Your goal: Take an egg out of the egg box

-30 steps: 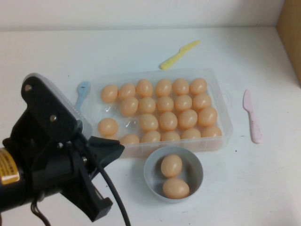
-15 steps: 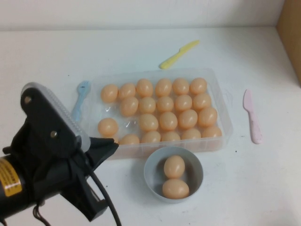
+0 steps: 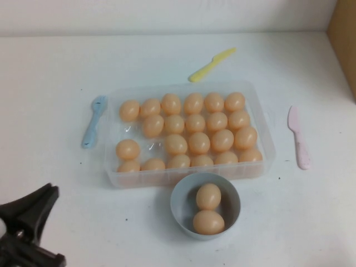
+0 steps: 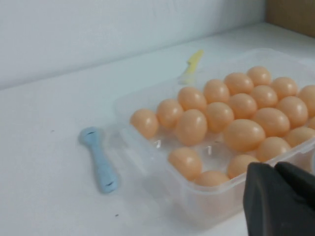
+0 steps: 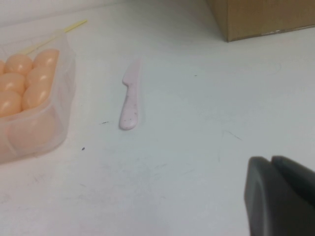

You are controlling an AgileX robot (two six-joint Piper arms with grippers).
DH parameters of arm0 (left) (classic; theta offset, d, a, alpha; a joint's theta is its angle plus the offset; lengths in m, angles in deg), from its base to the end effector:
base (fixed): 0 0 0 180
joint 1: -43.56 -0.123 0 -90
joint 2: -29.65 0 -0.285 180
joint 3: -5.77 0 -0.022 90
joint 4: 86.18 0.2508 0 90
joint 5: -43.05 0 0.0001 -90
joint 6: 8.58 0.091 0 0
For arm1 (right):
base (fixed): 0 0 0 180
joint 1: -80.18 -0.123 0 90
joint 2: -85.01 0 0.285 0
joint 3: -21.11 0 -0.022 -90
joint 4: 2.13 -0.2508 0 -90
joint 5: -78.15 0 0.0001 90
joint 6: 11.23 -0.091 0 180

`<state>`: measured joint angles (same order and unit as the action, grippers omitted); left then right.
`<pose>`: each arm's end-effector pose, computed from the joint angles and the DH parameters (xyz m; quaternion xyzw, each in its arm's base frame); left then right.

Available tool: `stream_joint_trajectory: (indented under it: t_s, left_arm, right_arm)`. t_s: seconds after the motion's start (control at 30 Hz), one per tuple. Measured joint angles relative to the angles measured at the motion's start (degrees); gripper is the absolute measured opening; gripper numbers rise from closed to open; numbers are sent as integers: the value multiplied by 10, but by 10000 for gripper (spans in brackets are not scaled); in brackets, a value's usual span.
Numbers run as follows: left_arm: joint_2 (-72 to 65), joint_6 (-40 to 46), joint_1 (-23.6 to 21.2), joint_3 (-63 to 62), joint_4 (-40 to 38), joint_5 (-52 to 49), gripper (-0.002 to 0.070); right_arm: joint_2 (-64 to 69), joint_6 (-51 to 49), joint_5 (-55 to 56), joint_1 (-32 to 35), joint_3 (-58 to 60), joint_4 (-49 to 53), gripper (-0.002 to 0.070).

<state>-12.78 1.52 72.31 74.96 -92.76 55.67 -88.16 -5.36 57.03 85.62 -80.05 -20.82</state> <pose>0.1069 -0.0561 0.2289 0.2046 0.7328 -0.1315 0.6355 0.0532 0.0055 0.1731 0.0837 0.7924 0.0786 0.5990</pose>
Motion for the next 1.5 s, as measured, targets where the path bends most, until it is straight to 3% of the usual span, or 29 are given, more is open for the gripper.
stream_joint_trajectory:
  t_s: [0.4, 0.5, 1.0, 1.5]
  left_arm:
    - [192, -25, -239, 91, 7, -38, -3]
    - [245, -35, -275, 94, 29, -87, -3]
    - [353, -50, -283, 95, 51, -330, -3]
    - [353, -51, -283, 95, 52, -337, -3]
  right_arm:
    - [0, 0, 0, 0, 0, 0, -19]
    - [0, 0, 0, 0, 0, 0, -19]
    - [0, 0, 0, 0, 0, 0, -19]
    - [0, 0, 0, 0, 0, 0, -19]
